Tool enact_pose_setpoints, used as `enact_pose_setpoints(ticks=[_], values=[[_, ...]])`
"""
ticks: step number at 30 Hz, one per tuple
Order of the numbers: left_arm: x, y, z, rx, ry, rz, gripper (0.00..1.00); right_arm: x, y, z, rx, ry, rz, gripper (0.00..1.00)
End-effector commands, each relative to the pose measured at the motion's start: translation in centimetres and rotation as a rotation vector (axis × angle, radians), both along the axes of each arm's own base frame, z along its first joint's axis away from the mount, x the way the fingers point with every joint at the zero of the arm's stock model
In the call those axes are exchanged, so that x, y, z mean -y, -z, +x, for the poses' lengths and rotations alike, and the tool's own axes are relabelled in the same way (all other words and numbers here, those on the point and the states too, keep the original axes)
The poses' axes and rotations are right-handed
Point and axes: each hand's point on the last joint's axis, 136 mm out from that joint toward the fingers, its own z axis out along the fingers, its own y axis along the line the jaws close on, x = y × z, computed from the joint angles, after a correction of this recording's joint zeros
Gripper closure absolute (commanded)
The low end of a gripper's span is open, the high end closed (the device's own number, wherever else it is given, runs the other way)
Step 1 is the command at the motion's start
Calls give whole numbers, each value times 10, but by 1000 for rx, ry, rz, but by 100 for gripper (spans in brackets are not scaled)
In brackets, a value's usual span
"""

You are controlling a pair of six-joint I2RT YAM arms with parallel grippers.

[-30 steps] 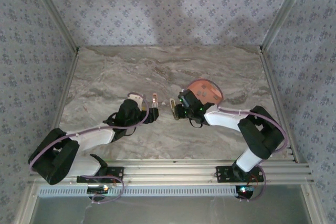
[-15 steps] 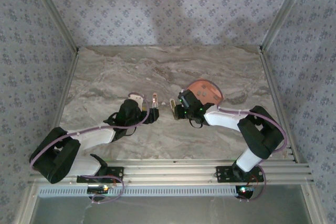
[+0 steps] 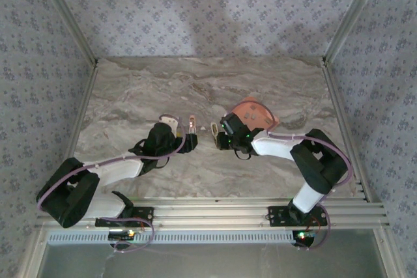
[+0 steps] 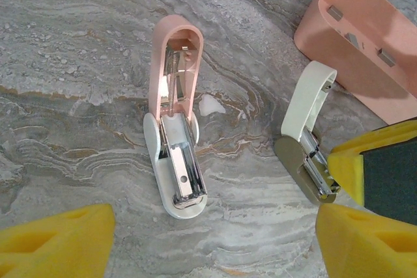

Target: Load the staples into the stapler

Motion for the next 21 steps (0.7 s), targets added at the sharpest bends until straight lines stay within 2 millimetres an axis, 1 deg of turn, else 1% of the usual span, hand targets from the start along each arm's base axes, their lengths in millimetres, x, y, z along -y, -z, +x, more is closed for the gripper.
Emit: enact_pose_setpoints(ticks=[1,8,14,18,21], values=[[7,-12,7,23,9,-26,19,7,2,-5,-20,11,-18,80],[9,-14,8,16,8,-37,20,7,-30,1,54,3,0,74],[10,-22,12,20,1,-49,20,16,-55,7,62,-21,-19,72],[10,-25,15,19,-2,-47,20,35,-70,16,50,-25,-51,70],[11,-26,19,16,-3,-46,20,54,-75,24,8,-29,-75,70]])
